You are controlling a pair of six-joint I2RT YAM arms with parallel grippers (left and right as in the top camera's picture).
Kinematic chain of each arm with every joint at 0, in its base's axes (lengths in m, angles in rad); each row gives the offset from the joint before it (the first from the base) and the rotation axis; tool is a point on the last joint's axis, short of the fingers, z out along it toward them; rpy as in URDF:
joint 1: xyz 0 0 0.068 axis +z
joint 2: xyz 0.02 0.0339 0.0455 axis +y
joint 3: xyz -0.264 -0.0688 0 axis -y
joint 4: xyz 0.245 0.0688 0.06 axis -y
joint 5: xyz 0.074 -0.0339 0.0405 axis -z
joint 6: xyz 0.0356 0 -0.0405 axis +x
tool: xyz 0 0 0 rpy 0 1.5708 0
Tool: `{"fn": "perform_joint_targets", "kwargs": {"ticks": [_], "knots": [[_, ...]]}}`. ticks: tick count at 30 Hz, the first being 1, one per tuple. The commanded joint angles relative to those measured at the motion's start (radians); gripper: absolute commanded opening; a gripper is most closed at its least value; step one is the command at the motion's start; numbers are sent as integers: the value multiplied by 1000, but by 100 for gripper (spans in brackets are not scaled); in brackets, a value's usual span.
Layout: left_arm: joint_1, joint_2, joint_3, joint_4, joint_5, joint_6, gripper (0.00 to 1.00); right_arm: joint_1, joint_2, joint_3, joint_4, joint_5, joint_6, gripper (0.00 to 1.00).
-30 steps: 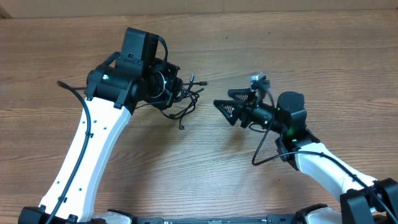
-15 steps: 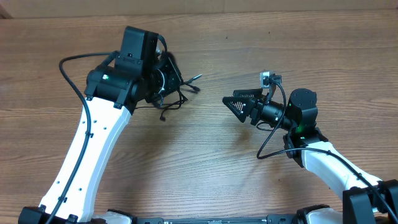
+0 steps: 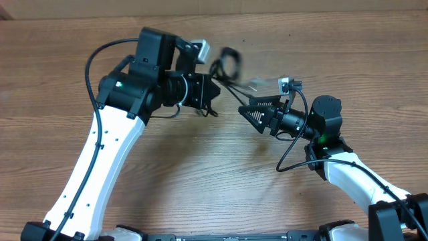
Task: Untangle cables
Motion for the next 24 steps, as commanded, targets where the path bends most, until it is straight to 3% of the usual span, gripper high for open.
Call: {"fn": "perform_joint_targets", "kwargs": {"ticks": [1,3,4,6,9,10,18,24], "knots": [[2,-4,14,-40,-289,-182,4,-4,-6,4,7,-16,3,76],[2,-4,14,-117,-521,-393,4,-4,-6,4,7,-16,3,76],[2,-4,14,-130,-531,-390,4,-4,-6,4,6,-16,3,76],[1,-4,14,-123,-430,-254,4,-4,-6,4,6,-16,3,76],[1,-4,14,-106,-53,148,4,-4,-6,4,7,-16,3,76],[1,-4,14,-109,18,207,4,-4,-6,4,7,-16,3,76],[1,-4,14,-109,23,241,4,-4,-6,4,7,-16,3,75],[0,-4,14,-166,81,418,4,-4,-6,4,7,-16,3,76]]}}
